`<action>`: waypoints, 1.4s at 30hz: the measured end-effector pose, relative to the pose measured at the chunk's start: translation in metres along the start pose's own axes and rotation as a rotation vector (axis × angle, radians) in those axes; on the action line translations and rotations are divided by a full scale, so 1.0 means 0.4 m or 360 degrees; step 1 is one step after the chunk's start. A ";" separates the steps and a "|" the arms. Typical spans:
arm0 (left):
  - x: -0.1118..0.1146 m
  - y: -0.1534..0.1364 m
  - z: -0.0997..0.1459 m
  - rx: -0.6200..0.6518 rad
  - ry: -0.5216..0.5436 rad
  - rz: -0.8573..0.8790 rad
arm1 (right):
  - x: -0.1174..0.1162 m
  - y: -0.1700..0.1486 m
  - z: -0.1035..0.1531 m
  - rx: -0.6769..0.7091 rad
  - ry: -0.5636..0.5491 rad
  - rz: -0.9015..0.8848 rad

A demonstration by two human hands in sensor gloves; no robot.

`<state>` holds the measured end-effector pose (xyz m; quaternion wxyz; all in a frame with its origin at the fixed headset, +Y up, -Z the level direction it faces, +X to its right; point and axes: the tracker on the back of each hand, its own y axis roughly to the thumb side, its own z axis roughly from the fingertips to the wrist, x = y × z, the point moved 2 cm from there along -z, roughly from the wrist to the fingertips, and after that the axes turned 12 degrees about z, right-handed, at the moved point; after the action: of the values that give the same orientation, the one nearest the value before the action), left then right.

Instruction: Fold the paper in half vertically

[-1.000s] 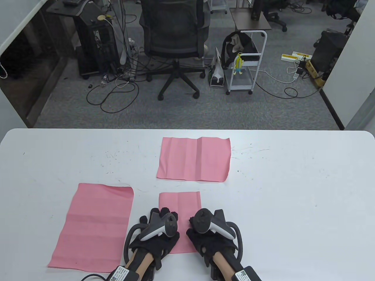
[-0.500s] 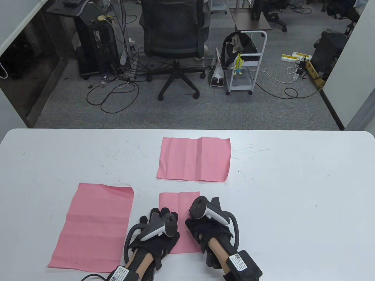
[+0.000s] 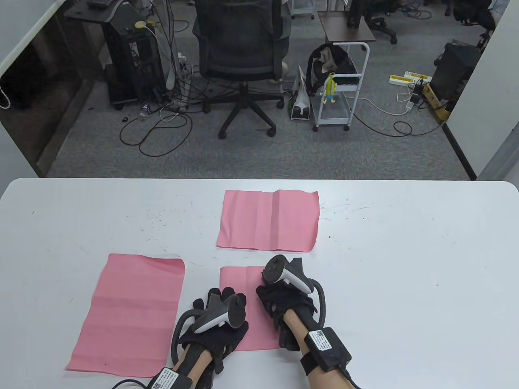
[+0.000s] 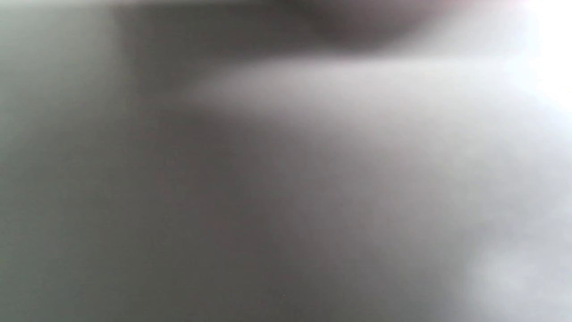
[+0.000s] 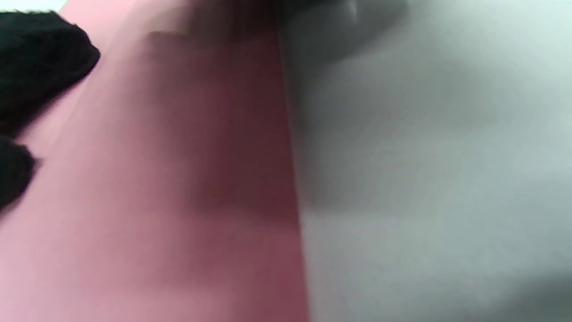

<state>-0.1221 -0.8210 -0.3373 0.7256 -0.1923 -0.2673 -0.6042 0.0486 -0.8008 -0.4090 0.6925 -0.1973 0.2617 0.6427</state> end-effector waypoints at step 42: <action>-0.001 0.001 0.001 -0.0002 -0.0004 0.0004 | -0.061 0.000 0.164 0.0310 -0.0080 0.0182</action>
<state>-0.1218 -0.8205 -0.3372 0.7260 -0.1939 -0.2677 -0.6031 0.0550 -0.7800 -0.3424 0.6769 -0.0976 0.3161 0.6575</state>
